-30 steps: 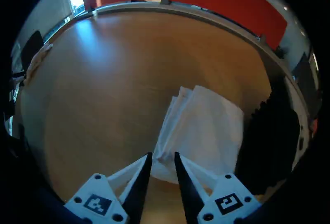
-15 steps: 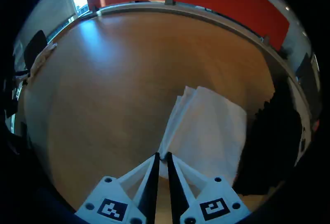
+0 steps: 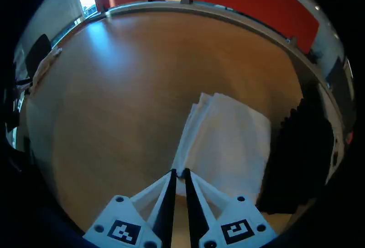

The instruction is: Fold towel

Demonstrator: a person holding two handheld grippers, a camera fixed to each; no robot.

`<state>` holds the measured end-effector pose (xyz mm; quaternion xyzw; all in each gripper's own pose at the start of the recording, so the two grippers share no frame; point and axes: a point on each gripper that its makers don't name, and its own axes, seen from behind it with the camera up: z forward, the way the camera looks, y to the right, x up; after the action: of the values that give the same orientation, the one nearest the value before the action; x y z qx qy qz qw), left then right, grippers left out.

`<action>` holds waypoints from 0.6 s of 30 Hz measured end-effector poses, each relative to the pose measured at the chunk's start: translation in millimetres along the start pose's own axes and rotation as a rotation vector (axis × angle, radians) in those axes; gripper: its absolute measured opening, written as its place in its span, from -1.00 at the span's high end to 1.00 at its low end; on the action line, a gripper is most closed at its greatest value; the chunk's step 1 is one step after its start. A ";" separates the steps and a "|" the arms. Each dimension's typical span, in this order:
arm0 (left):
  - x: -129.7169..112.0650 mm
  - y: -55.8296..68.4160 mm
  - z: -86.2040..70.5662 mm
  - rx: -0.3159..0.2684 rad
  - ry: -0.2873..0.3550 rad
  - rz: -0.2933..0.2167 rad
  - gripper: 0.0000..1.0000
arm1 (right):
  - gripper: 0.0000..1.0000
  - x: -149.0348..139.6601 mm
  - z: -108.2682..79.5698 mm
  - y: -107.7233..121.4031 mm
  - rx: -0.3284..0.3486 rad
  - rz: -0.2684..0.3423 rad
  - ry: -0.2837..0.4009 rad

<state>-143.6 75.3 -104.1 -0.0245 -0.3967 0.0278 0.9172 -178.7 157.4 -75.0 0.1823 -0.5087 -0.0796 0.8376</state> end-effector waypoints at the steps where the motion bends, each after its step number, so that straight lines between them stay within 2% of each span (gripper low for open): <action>1: 0.1 0.0 -0.1 0.000 0.000 0.000 -0.75 | 0.71 0.0 -0.3 0.2 0.000 0.002 0.001; 6: 0.0 0.1 -0.4 0.000 0.000 0.002 -0.75 | 0.66 -0.5 -1.7 0.2 0.000 0.003 0.001; 8: 0.1 0.2 -0.7 -0.001 0.001 0.002 -0.75 | 0.48 -0.2 -2.5 0.0 0.001 0.001 0.003; 12: 1.4 -0.1 -1.0 -0.001 0.004 0.001 -0.75 | -0.12 0.9 -5.6 -1.4 0.003 0.003 0.014; 16: 2.9 0.0 -0.8 -0.003 0.007 -0.001 -0.75 | -0.35 1.8 -8.4 -0.5 -0.004 0.005 0.022; 18: 3.4 0.1 -0.8 -0.004 0.008 -0.001 -0.75 | -0.54 1.7 -9.2 0.3 -0.009 0.006 0.024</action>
<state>-140.7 75.6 -102.1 -0.0264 -0.3930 0.0263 0.9188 -169.8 159.2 -77.4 0.1780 -0.4989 -0.0771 0.8447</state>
